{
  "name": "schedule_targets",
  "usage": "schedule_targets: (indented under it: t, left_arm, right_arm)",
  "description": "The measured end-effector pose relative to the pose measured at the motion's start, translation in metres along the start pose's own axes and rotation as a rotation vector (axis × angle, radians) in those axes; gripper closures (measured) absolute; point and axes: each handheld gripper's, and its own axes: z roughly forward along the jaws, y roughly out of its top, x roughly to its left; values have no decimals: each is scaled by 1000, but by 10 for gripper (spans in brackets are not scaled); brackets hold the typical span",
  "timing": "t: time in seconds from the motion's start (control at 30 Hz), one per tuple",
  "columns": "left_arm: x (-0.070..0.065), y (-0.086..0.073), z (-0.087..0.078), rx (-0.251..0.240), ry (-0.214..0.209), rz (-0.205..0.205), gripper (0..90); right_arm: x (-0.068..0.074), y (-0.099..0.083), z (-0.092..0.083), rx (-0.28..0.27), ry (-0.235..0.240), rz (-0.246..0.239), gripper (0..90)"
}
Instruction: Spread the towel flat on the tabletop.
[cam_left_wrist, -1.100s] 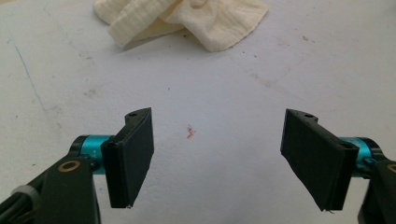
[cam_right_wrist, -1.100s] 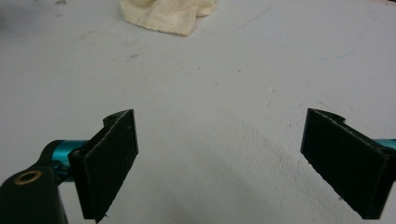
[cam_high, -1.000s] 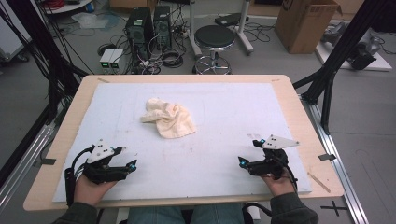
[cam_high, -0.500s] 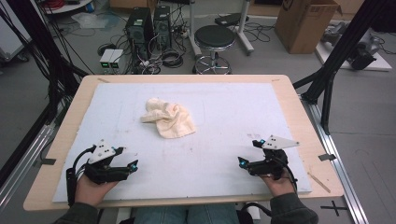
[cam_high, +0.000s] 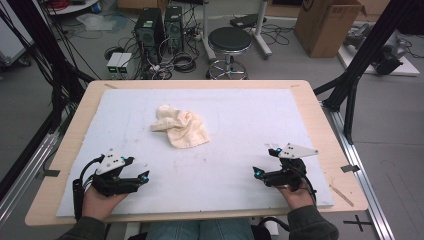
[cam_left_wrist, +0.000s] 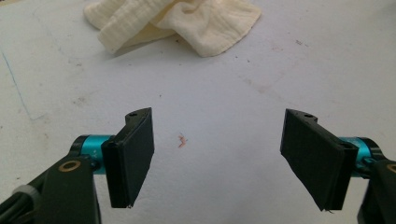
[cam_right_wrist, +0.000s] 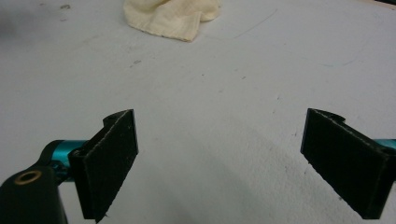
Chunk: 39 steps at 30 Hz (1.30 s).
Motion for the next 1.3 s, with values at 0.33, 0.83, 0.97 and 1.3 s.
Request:
schedule_targets:
  t: [0.33, 0.83, 0.97, 1.3]
  left_arm:
    - [1, 0, -1, -8, 6, -5, 265]
    - [3, 1, 1, -13, 6, -10, 266]
    - [3, 1, 0, -12, 5, -11, 266]
    - [4, 1, -2, -25, 3, -15, 267]
  right_arm:
    - [2, 14, 6, -1, 31, -20, 102]
    - [4, 62, 46, 22, 107, -36, 103]
    - [5, 74, 61, 40, 120, -42, 103]
    - [12, 111, 97, 52, 177, -43, 103]
